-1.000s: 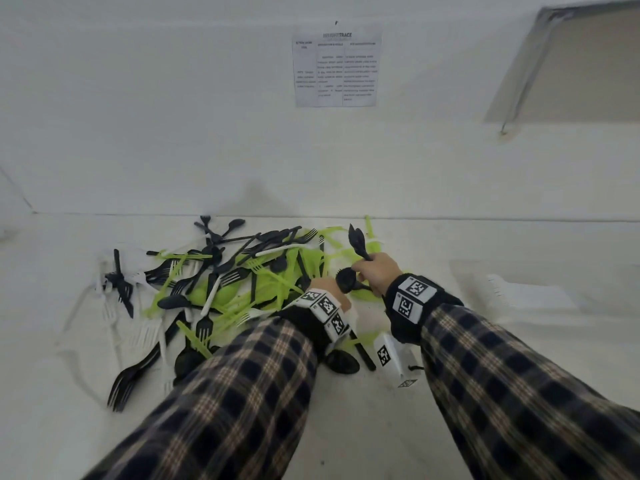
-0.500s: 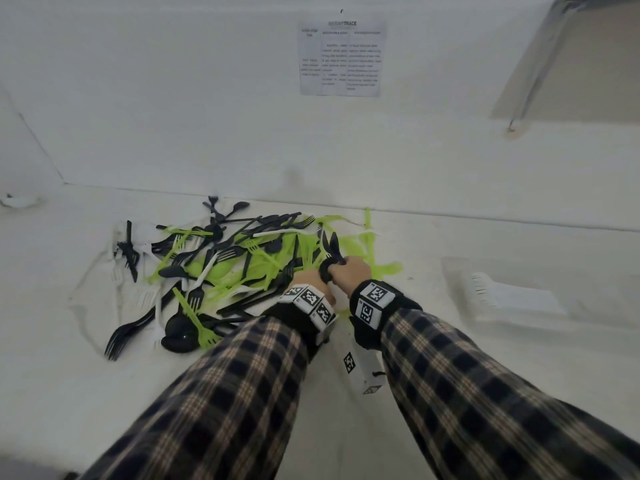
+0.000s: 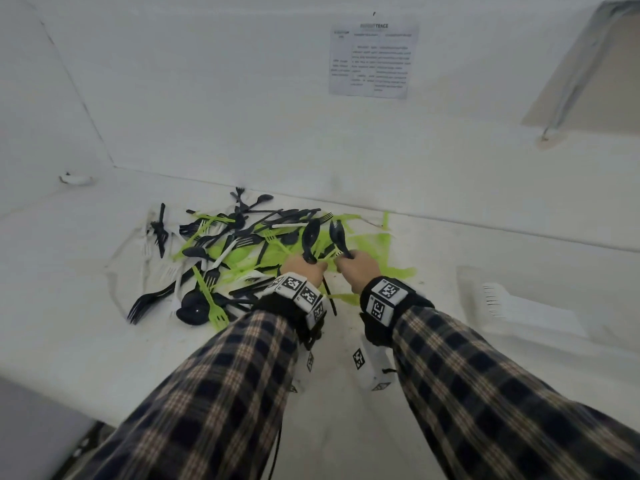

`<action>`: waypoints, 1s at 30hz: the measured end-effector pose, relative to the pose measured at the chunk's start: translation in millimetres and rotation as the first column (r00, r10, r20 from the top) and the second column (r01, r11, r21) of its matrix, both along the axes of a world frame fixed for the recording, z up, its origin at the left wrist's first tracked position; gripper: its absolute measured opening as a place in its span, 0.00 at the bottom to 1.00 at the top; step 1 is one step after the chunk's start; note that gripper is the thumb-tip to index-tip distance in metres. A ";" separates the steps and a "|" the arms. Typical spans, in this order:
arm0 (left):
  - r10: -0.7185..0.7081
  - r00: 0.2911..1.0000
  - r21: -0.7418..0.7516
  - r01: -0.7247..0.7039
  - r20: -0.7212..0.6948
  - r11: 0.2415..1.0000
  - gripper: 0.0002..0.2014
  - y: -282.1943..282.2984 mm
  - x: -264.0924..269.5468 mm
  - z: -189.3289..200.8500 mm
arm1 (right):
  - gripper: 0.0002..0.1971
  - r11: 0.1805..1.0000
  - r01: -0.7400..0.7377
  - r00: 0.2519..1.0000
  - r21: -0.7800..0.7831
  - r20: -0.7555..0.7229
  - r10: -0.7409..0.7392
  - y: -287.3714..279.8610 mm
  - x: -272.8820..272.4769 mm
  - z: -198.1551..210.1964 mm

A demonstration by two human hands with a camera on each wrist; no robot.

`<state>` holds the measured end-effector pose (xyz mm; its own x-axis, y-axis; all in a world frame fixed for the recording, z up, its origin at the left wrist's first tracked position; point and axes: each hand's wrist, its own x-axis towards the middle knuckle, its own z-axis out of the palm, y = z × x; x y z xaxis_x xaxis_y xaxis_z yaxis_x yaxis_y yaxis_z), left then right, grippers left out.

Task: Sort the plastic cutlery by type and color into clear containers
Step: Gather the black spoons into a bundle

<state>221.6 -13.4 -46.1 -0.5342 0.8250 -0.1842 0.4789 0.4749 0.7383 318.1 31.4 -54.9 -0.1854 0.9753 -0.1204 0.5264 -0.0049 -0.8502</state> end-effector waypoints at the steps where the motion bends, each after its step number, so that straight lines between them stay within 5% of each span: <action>1: 0.021 0.999 0.015 -0.021 0.026 1.000 0.19 -1.6 0.7 0.6 | 0.07 0.999 -0.035 0.999 -0.037 -0.021 0.034 -1.4 -0.7 -1.9; 7: 0.140 0.987 0.200 -0.155 0.082 0.967 0.21 3.2 4.4 11.3 | 0.07 0.991 -0.109 0.994 -0.082 0.025 0.111 -1.2 -5.7 -7.8; 11: 0.213 0.934 0.359 -0.311 0.287 0.880 0.14 11.0 -9.8 15.8 | 0.07 0.997 -0.075 0.997 -0.031 0.019 0.075 7.3 -13.1 -9.9; 15: 0.246 0.901 0.362 -0.376 0.356 0.853 0.15 1.9 -39.9 25.9 | 0.09 0.999 -0.054 0.999 -0.001 -0.009 0.054 10.3 -35.4 -7.4; 24: 0.294 0.946 0.187 -0.316 0.135 0.930 0.19 -21.8 -157.8 29.9 | 0.07 0.948 -0.303 0.952 0.100 0.066 0.298 -9.3 -101.6 5.1; 30: 0.280 0.960 0.093 -0.282 0.028 0.955 0.18 -28.4 -212.2 26.6 | 0.13 0.874 -0.468 0.846 -0.129 0.221 0.485 -18.7 -139.5 17.1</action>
